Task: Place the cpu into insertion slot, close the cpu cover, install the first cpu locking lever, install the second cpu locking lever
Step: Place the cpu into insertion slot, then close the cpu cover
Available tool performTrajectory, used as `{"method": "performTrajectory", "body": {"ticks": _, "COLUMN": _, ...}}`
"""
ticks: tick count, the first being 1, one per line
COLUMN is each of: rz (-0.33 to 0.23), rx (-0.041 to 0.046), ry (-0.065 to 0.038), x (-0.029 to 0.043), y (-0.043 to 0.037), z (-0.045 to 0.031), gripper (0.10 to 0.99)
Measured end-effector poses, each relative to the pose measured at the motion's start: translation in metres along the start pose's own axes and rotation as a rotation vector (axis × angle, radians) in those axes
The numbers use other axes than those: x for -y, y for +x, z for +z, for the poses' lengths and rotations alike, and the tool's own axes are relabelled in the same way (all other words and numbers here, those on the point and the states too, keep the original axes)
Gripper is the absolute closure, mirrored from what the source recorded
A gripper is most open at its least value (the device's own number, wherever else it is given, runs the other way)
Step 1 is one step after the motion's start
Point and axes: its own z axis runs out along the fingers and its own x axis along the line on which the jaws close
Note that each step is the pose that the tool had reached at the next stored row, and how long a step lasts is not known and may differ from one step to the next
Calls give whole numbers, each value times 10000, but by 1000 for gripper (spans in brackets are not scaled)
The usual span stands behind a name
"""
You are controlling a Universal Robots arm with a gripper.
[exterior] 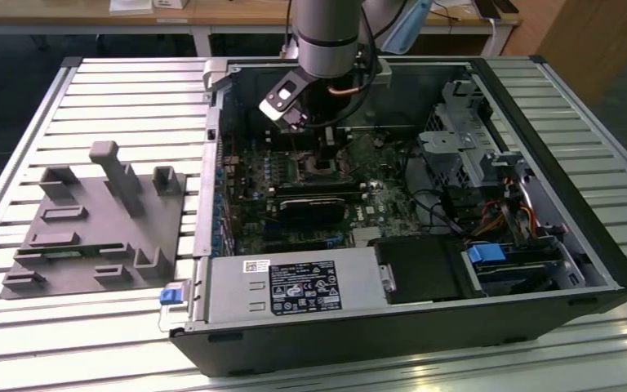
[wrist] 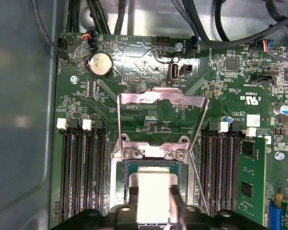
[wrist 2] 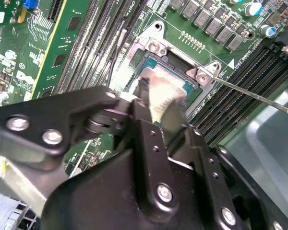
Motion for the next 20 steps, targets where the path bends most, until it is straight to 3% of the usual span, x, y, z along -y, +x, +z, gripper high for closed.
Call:
{"method": "performTrajectory", "body": {"ticks": 1, "rz": 1, "rx": 1, "ry": 3, "x": 0, "y": 0, "z": -3, "gripper": 725}}
{"method": "performTrajectory", "body": {"ticks": 3, "rz": 4, "rx": 2, "ry": 7, "x": -1, "y": -1, "z": -11, "gripper": 843}}
{"method": "performTrajectory", "body": {"ticks": 4, "rz": 5, "rx": 1, "ry": 8, "x": -1, "y": -1, "z": -15, "gripper": 843}}
{"method": "performTrajectory", "body": {"ticks": 6, "rz": 8, "rx": 0, "ry": 8, "x": -1, "y": -1, "z": -21, "gripper": 961}}
{"method": "performTrajectory", "body": {"ticks": 20, "rz": 24, "rx": 3, "ry": 8, "x": -2, "y": -2, "z": -36, "gripper": 980}}
